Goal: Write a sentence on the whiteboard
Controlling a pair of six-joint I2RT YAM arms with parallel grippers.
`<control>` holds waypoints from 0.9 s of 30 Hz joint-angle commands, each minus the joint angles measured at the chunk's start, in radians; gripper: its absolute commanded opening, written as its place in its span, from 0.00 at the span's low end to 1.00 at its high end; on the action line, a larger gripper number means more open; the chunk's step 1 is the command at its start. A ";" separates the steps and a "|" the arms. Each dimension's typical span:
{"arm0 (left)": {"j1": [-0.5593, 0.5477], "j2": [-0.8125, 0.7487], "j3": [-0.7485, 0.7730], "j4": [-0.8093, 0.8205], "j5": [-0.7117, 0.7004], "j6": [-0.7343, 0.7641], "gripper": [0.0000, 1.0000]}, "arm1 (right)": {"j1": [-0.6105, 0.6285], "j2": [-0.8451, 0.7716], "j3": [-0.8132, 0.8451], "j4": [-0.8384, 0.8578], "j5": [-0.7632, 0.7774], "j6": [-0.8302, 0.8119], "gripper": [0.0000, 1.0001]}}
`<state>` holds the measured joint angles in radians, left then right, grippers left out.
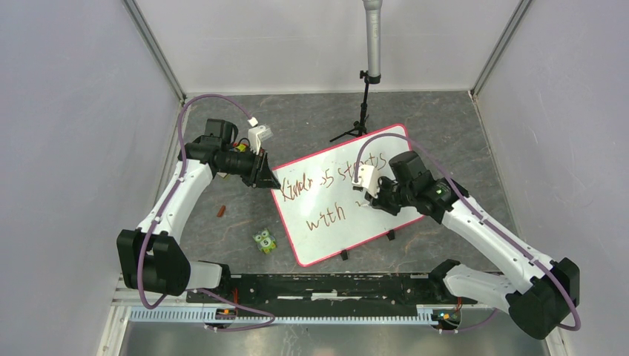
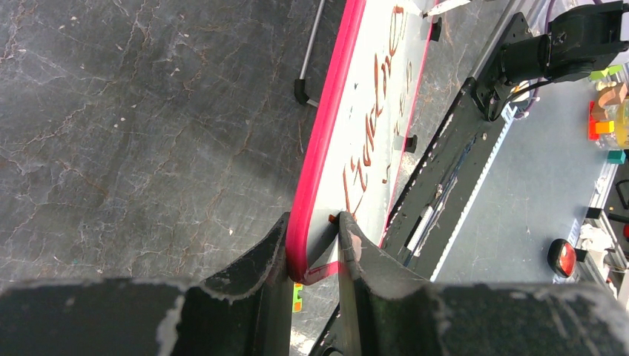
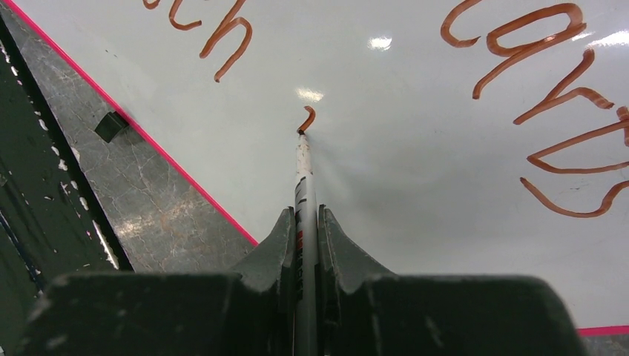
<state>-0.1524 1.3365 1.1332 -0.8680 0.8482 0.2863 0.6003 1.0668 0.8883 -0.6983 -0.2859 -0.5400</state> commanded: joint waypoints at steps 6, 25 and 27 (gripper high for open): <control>-0.012 0.014 -0.010 0.027 -0.045 0.013 0.02 | -0.016 0.042 0.107 0.023 0.082 -0.011 0.00; -0.012 0.018 -0.010 0.026 -0.041 0.013 0.02 | -0.017 0.003 -0.009 -0.031 0.049 -0.024 0.00; -0.012 0.021 -0.010 0.027 -0.041 0.013 0.02 | -0.017 0.000 -0.024 -0.036 0.044 -0.025 0.00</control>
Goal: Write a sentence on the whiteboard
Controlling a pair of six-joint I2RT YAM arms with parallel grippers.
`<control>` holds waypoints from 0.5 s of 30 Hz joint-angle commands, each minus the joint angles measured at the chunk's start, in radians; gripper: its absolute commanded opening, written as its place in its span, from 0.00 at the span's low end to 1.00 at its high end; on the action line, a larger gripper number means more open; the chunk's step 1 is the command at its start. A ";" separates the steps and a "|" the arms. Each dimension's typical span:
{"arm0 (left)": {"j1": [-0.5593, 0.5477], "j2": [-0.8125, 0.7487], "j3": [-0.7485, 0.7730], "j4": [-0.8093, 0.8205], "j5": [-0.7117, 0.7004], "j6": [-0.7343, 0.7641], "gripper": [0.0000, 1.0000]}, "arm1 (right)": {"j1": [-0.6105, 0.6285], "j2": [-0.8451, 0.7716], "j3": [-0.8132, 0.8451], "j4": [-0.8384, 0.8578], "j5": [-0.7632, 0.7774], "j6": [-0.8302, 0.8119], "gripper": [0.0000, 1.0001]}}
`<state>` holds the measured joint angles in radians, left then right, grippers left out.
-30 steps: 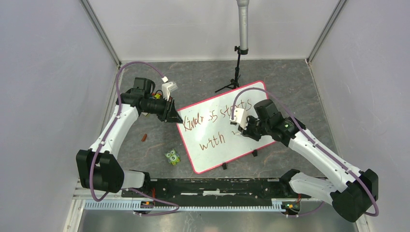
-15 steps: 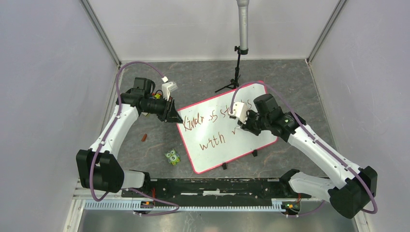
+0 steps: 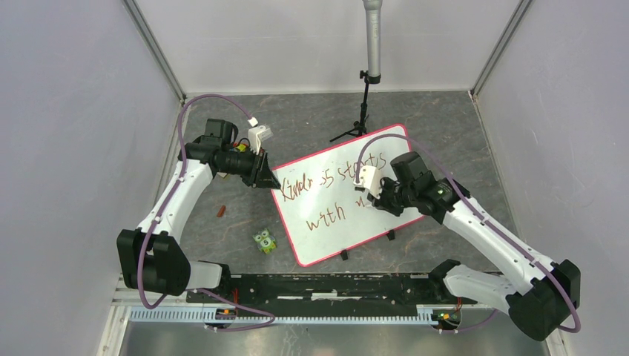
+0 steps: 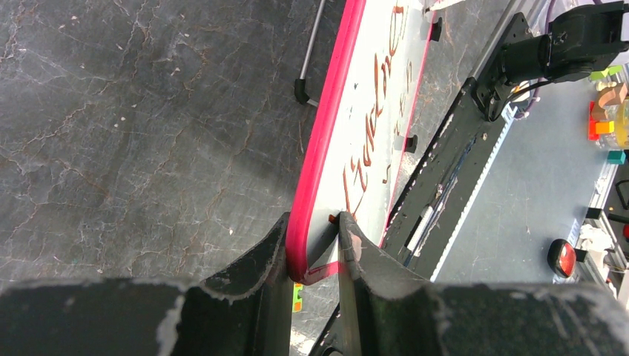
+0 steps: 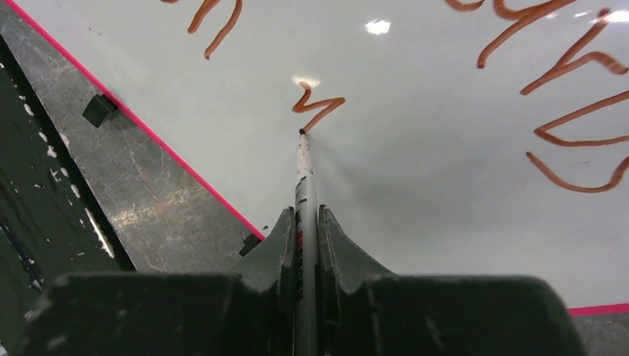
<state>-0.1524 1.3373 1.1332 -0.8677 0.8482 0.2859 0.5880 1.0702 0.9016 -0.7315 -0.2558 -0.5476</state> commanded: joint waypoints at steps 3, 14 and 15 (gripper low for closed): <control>-0.012 0.022 -0.007 0.027 -0.038 0.014 0.02 | -0.002 0.000 -0.054 -0.008 -0.004 -0.022 0.00; -0.012 0.011 -0.015 0.026 -0.046 0.015 0.02 | 0.082 0.062 0.017 0.042 -0.047 0.027 0.00; -0.012 0.010 -0.015 0.027 -0.047 0.015 0.02 | 0.082 0.066 0.032 0.039 -0.054 0.028 0.00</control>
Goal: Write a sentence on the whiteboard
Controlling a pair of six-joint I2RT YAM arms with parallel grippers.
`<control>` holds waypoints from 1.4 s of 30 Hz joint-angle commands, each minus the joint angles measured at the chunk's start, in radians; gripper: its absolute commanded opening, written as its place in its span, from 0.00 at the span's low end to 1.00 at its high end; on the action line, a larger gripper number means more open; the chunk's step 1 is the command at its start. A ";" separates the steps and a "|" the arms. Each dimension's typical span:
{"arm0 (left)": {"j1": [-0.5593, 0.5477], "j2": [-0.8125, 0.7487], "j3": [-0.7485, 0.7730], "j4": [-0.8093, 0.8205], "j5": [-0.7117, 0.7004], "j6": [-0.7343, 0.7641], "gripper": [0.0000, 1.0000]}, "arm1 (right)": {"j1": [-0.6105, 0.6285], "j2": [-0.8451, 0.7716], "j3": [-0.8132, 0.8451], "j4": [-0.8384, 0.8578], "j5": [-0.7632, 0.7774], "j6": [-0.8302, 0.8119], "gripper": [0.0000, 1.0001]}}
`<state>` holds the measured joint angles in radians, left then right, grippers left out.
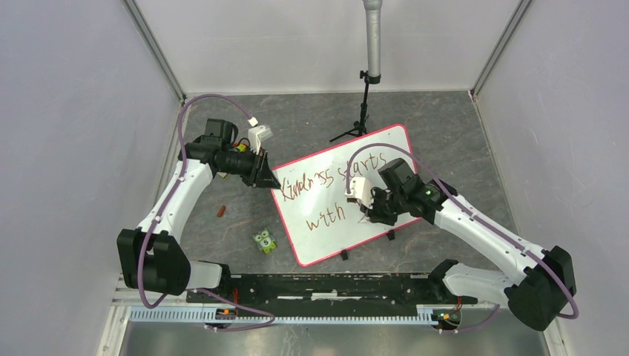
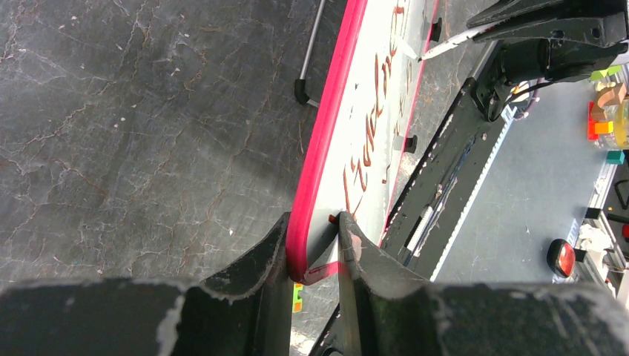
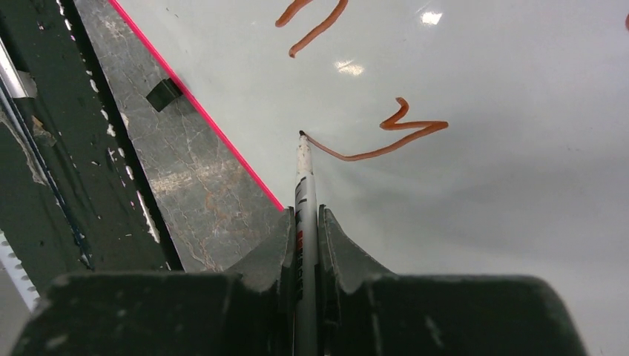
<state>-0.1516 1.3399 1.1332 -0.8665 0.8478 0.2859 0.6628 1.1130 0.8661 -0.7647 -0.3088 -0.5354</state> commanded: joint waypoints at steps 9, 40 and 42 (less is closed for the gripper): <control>-0.013 0.009 -0.011 0.026 -0.041 0.015 0.02 | -0.042 -0.044 0.120 0.013 0.016 0.004 0.00; -0.012 0.010 -0.007 0.017 -0.044 0.021 0.02 | -0.134 -0.015 0.078 0.004 0.021 -0.059 0.00; -0.013 0.012 -0.005 0.018 -0.044 0.021 0.02 | -0.134 -0.023 0.067 -0.006 0.030 -0.068 0.00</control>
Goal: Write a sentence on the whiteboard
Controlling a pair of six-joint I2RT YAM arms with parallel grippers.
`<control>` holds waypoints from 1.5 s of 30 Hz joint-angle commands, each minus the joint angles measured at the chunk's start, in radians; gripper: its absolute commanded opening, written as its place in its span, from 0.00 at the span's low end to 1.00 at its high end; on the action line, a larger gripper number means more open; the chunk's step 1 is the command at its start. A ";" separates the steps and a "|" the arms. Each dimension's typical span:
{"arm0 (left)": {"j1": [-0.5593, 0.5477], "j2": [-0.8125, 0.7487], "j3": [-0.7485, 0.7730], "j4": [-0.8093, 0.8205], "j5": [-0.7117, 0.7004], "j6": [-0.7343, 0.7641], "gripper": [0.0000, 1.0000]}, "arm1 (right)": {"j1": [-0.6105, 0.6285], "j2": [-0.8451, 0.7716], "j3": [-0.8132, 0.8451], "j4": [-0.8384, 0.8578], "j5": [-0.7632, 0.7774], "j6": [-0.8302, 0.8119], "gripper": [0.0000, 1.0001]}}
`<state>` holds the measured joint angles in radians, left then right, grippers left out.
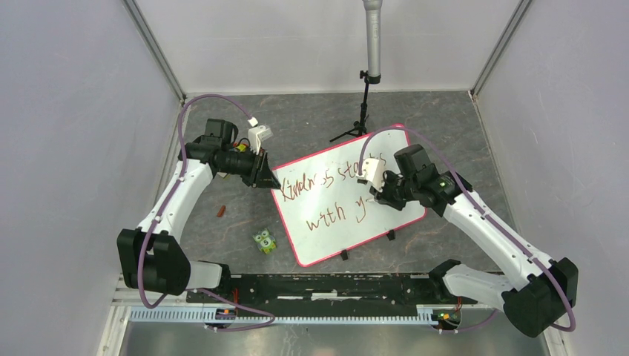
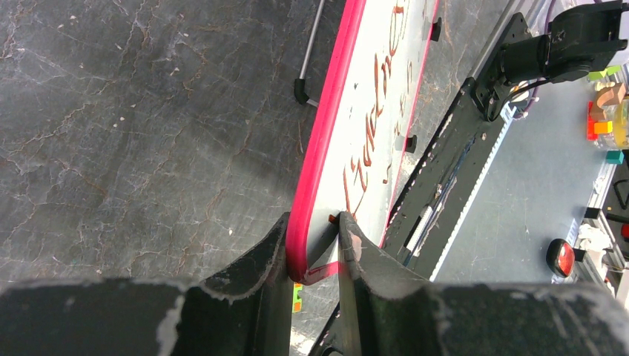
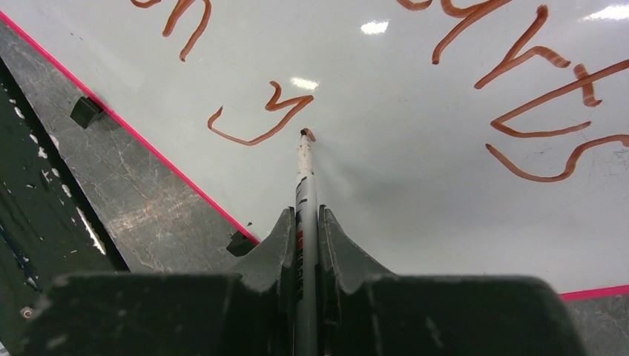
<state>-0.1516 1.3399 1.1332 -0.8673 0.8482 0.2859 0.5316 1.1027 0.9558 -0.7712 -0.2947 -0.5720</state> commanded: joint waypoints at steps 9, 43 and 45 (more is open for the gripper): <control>-0.013 0.018 -0.001 0.018 -0.043 0.020 0.02 | -0.002 -0.034 -0.051 -0.007 0.083 -0.060 0.00; -0.012 0.012 -0.003 0.017 -0.043 0.018 0.02 | -0.013 -0.033 0.061 -0.039 0.017 -0.045 0.00; -0.013 0.011 -0.004 0.018 -0.041 0.019 0.02 | -0.034 -0.036 0.056 -0.043 0.015 -0.052 0.00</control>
<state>-0.1516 1.3403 1.1328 -0.8677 0.8482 0.2859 0.5274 1.0950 0.9821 -0.8062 -0.2710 -0.6083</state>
